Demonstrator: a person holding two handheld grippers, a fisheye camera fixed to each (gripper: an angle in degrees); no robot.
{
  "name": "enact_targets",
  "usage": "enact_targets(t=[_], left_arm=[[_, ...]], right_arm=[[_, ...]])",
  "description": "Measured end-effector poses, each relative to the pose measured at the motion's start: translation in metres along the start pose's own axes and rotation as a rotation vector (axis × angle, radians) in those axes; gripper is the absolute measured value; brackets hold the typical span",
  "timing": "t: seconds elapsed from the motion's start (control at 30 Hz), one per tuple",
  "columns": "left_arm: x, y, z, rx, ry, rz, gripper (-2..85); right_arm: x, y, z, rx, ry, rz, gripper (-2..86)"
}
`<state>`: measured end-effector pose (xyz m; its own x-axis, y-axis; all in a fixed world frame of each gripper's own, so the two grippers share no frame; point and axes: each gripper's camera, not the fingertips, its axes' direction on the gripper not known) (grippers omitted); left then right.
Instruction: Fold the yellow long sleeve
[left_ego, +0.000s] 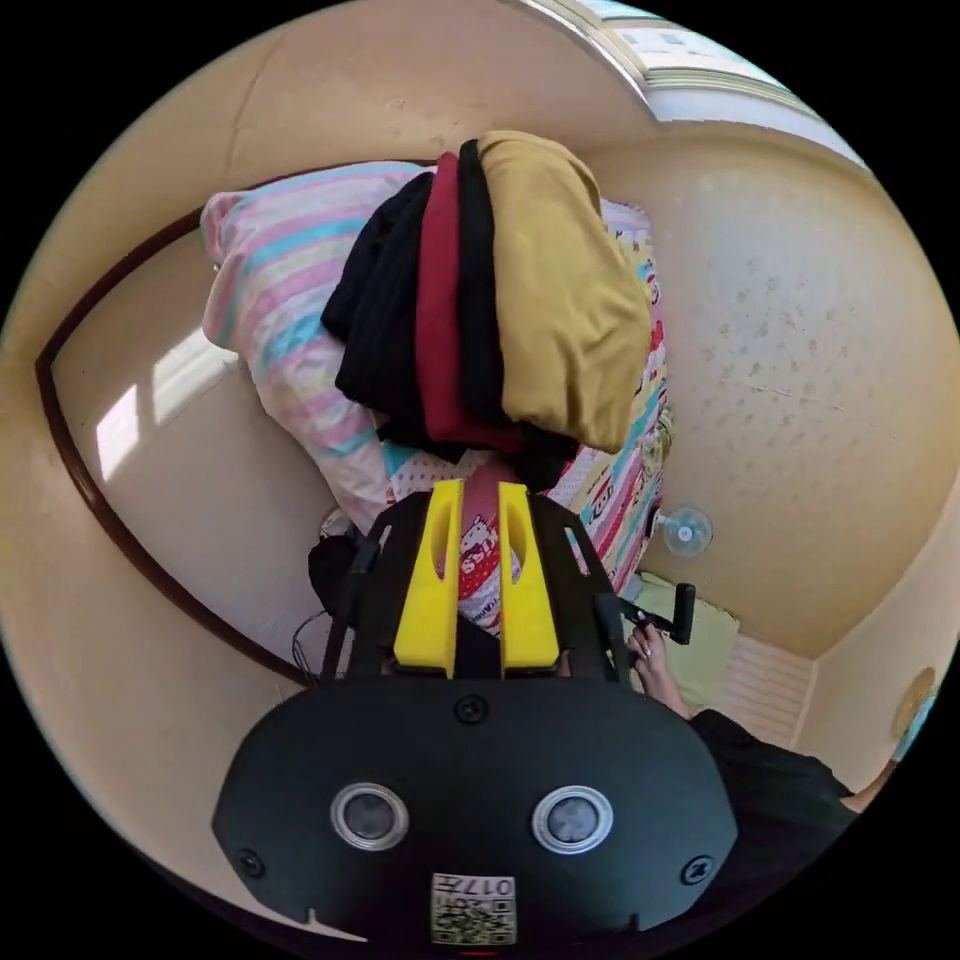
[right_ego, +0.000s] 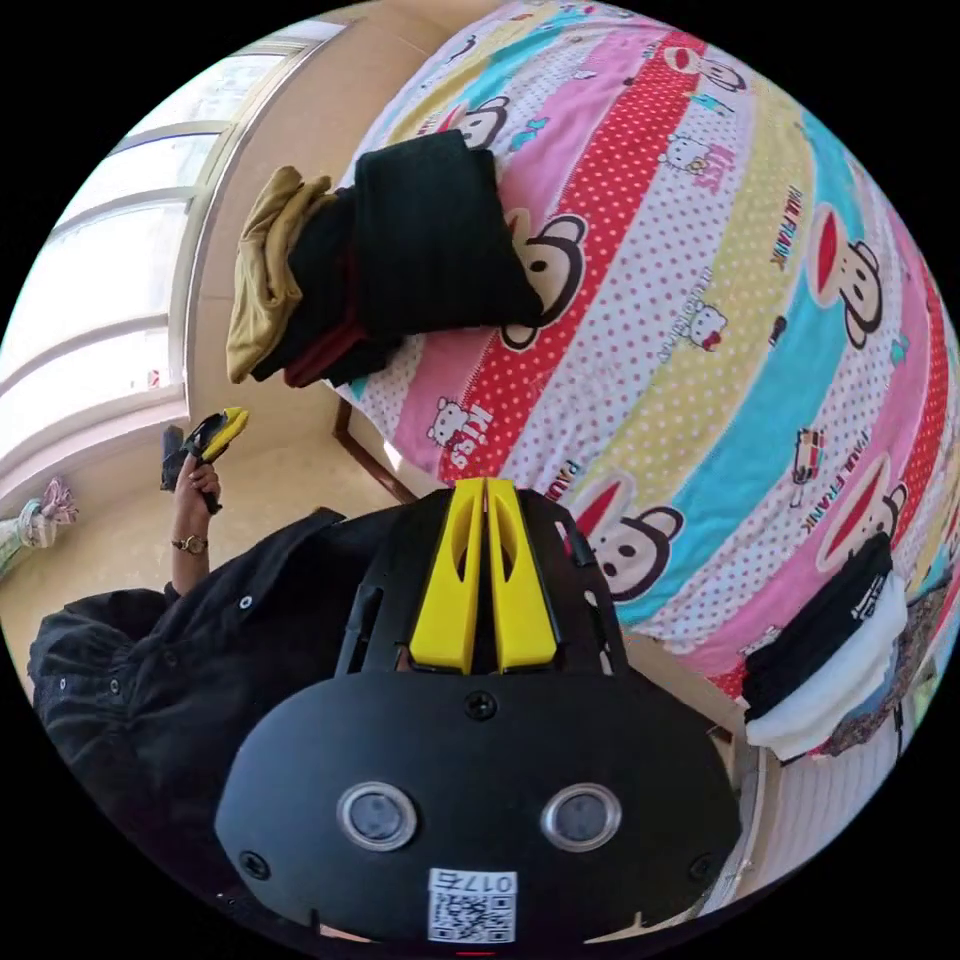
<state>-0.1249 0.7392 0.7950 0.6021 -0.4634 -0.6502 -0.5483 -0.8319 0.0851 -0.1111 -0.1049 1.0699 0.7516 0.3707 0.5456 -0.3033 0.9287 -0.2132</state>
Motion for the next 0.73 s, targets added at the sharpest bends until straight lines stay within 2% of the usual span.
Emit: enact_targets(t=[0.1, 0.17, 0.23, 0.3, 0.37, 0.43, 0.47, 0.53, 0.63, 0.67, 0.73], left_arm=[[0.069, -0.033, -0.007, 0.086, -0.055, 0.228, 5.3], [0.136, -0.06, 0.018, -0.03, -0.056, 0.435, 3.3], [0.187, -0.069, 0.051, -0.161, -0.072, 0.59, 1.5], [0.237, -0.055, 0.086, -0.212, -0.171, 0.749, -0.2], [0.293, -0.008, 0.139, -0.231, -0.384, 0.956, -0.8], [0.321, 0.046, 0.189, -0.273, -0.51, 1.139, -0.9], [0.33, 0.083, 0.223, -0.322, -0.541, 1.251, -1.0], [0.33, 0.134, 0.282, -0.442, -0.491, 1.383, -1.0], [0.307, 0.195, 0.388, -0.836, -0.513, 1.343, -1.0], [0.3, 0.216, 0.414, -0.894, -0.52, 1.338, -1.0], [0.298, 0.244, 0.436, -0.882, -0.54, 1.377, -1.0]], right_arm=[[0.03, 0.059, -0.07, 0.138, 0.09, 0.147, 0.6], [0.039, 0.104, -0.116, 0.229, 0.158, 0.193, 0.4], [0.044, 0.133, -0.134, 0.228, 0.215, 0.192, 0.4], [0.053, 0.16, -0.138, 0.206, 0.242, 0.248, 0.3], [0.056, 0.2, -0.135, 0.244, 0.206, 0.304, 0.3], [0.051, 0.23, -0.128, 0.31, 0.207, 0.333, 0.3], [0.047, 0.251, -0.118, 0.357, 0.221, 0.363, 0.3], [0.046, 0.284, -0.094, 0.418, 0.212, 0.431, 0.3], [0.054, 0.334, -0.04, 0.396, 0.129, 0.593, 0.3], [0.056, 0.355, -0.022, 0.367, 0.131, 0.671, 0.3], [0.06, 0.386, -0.004, 0.348, 0.144, 0.761, 0.3]])
